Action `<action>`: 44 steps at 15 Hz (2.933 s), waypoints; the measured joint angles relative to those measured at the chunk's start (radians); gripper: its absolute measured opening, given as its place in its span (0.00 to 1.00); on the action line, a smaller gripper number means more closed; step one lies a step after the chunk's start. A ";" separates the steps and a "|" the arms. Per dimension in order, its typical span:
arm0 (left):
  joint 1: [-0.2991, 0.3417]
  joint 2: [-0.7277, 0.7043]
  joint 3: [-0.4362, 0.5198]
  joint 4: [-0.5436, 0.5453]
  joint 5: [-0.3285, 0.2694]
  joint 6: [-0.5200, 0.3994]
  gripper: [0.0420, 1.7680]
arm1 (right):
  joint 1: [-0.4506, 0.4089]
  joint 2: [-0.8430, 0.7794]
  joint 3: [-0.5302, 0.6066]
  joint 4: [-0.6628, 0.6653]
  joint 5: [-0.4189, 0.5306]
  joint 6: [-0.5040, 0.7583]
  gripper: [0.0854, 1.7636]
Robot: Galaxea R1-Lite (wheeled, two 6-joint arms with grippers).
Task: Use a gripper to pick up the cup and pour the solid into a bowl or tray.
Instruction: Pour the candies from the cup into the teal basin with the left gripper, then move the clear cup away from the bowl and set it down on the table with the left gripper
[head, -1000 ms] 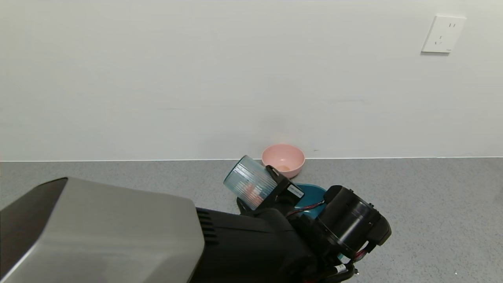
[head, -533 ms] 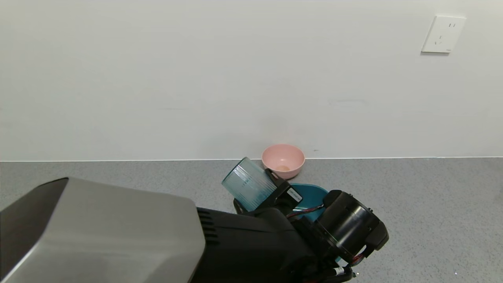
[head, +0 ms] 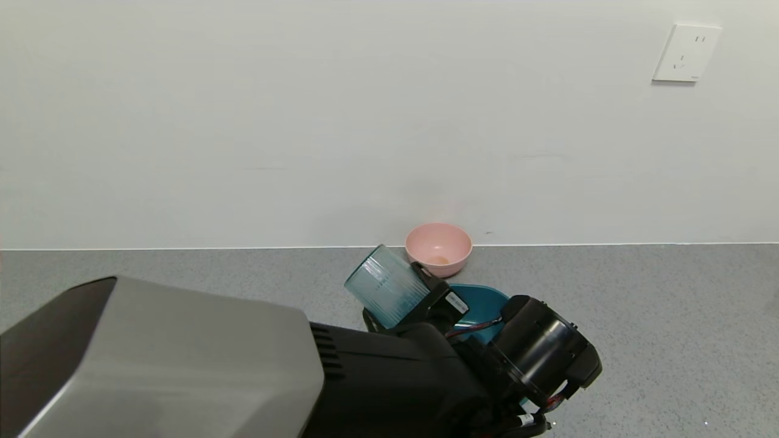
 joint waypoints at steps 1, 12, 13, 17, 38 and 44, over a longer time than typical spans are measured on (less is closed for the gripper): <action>0.000 0.000 -0.006 -0.003 -0.003 -0.003 0.73 | 0.000 0.000 0.000 0.000 0.000 0.000 0.97; 0.047 -0.156 0.088 -0.155 -0.023 -0.133 0.73 | 0.000 0.000 0.000 0.000 0.000 0.000 0.97; 0.057 -0.183 0.113 -0.156 -0.032 -0.152 0.73 | 0.000 0.000 0.000 0.000 0.000 0.000 0.97; 0.105 -0.296 0.227 -0.156 -0.077 -0.288 0.73 | 0.000 0.000 0.000 0.000 0.000 0.000 0.97; 0.483 -0.543 0.507 -0.156 -0.549 -1.354 0.73 | 0.000 0.000 0.000 0.000 0.000 0.001 0.97; 0.538 -0.536 0.543 -0.158 -0.794 -1.653 0.73 | 0.000 0.000 0.000 0.000 0.000 0.001 0.97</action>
